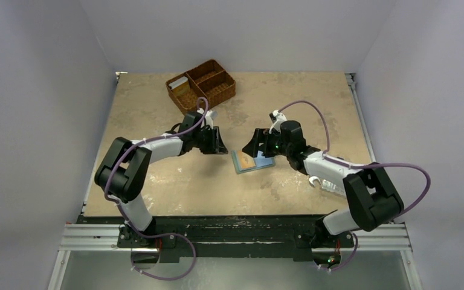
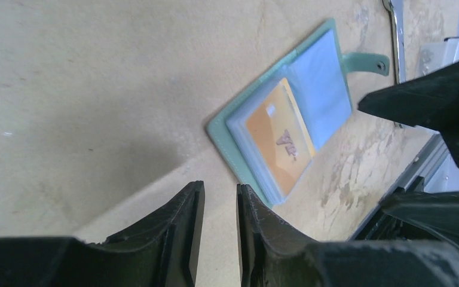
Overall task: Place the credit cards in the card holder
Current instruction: Insert the credit card into the card holder.
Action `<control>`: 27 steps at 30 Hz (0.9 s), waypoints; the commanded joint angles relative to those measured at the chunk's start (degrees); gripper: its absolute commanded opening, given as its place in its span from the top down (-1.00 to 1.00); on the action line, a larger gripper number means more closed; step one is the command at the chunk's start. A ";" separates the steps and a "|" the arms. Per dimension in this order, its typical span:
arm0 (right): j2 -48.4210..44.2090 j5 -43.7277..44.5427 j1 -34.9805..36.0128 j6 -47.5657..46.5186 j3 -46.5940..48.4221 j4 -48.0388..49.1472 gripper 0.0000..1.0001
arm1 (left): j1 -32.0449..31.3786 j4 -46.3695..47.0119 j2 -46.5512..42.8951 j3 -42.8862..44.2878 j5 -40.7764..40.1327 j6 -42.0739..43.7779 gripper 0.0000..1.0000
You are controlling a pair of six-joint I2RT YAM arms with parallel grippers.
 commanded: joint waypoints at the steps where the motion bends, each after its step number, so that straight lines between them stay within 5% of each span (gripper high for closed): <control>1: 1.51 -0.63 -0.05 -3.61 -0.72 -1.71 -0.75 | -2.98 3.19 0.58 -1.56 3.36 -1.28 0.45; 8: 5.31 -2.51 0.01 -1.32 -2.36 0.48 -0.66 | -6.39 7.16 5.15 -2.85 1.10 -5.50 0.72; 18: 3.23 0.32 6.94 3.17 -1.94 2.34 -0.61 | -8.61 11.55 5.12 -5.32 -1.09 -10.03 0.76; 27: -8.54 18.35 5.80 -6.57 -2.62 -7.22 -0.77 | -6.01 -6.88 -6.10 -0.14 -6.17 4.14 0.34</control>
